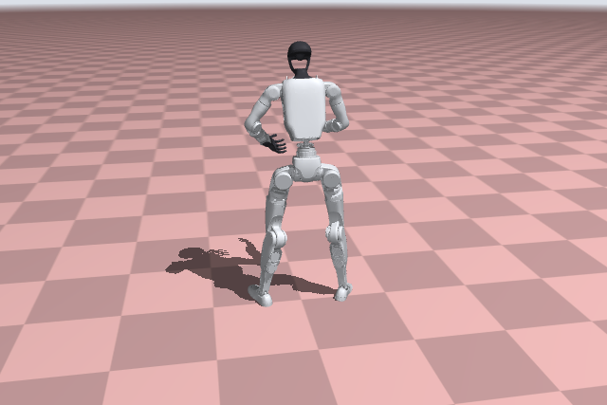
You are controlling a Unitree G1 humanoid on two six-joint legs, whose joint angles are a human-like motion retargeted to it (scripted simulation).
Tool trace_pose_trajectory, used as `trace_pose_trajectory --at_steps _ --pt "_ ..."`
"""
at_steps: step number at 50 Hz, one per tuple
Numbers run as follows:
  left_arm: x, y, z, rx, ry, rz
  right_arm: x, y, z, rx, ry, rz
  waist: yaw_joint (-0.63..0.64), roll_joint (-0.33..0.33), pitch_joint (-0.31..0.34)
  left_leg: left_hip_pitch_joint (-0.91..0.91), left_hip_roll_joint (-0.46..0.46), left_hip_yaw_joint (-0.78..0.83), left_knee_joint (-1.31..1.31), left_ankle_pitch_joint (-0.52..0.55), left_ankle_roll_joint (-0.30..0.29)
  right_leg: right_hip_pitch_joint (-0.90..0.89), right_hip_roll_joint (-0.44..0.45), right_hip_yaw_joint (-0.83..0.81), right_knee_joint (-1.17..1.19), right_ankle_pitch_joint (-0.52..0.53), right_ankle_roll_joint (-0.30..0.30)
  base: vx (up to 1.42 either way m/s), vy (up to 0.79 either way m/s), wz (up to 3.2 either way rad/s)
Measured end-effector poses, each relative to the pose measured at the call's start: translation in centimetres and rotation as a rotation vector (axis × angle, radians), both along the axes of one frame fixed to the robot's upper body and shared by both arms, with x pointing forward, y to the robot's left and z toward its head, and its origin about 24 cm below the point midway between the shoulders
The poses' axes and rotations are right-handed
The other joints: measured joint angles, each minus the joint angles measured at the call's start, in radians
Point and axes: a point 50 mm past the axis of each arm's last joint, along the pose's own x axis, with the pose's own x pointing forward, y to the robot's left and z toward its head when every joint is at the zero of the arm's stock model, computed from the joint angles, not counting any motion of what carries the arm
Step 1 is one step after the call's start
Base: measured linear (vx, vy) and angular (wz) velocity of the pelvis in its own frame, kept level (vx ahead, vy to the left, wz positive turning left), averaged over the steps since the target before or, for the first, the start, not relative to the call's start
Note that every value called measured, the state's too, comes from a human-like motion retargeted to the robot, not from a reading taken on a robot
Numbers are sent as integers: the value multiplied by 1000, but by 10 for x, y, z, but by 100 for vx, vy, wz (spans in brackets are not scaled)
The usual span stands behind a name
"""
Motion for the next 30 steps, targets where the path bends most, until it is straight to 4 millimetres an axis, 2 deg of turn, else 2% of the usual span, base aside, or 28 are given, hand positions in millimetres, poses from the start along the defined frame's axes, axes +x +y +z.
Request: trace_pose_trajectory --at_steps 1,2,3,4,5,6,7,10,12,18,22,26,30 --pt "-5 16 -1 21 8 30 -3 11 -1 -211 -50 -9 24 9 -3 -6 -10 -17 0 -1 -1 8 -12 -14 0 9 0 3 34 95" --pt "-9 31 -1 38 16 58 -7 22 -3 -279 -70 10 48 19 -6 -10 -20 -34 0 -3 -1 16 -25 -29 0 19 0 5 35 101" --pt "-14 45 0 46 28 83 -10 31 -4 -70 -10 95 69 29 -10 -13 -33 -53 0 -5 0 27 -39 -43 2 30 0 6 35 102" --pt "-17 59 4 64 22 114 -13 40 -1 -182 -60 112 91 38 -15 -15 -44 -70 0 -7 2 34 -54 -55 10 40 0 7 35 99" --pt "-19 72 10 88 8 145 -14 49 4 -449 -180 81 114 47 -21 -17 -55 -87 0 -8 3 38 -68 -65 21 48 0 8 34 100" --pt "-21 85 16 89 2 177 -17 58 8 -194 -106 176 131 55 -26 -15 -69 -105 0 -10 6 48 -86 -76 35 57 0 10 34 101" --pt "-22 96 23 92 -9 207 -19 65 13 -32 -73 245 149 62 -32 -13 -82 -123 0 -12 8 57 -103 -85 50 64 0 11 33 100" --pt "-20 124 51 107 -83 290 -23 87 37 -68 -179 321 201 79 -49 -3 -119 -169 6 -19 12 72 -155 -99 110 80 0 10 28 87" --pt "-16 139 76 99 -155 342 -24 99 58 89 -200 360 228 87 -50 1 -133 -193 16 -23 4 79 -178 -103 148 85 -5 7 18 67" --pt "-8 160 138 117 -337 374 -31 132 113 151 -358 469 303 89 -73 -8 -138 -225 42 -27 -19 88 -187 -100 172 95 -18 2 5 26" --pt "-5 165 161 164 -400 357 -34 145 137 197 -412 509 319 70 -74 -15 -138 -228 39 -25 -22 99 -181 -108 147 79 -13 -1 -2 0" --pt "-4 168 160 231 -381 339 -35 153 141 246 -397 530 306 49 -64 -19 -134 -219 20 -18 -18 105 -168 -131 116 43 -10 -6 -10 -8" --pt "-2 167 133 298 -285 319 -32 155 121 265 -311 519 269 32 -49 -24 -126 -200 3 -12 -10 105 -150 -151 81 1 -10 -9 -13 -22"
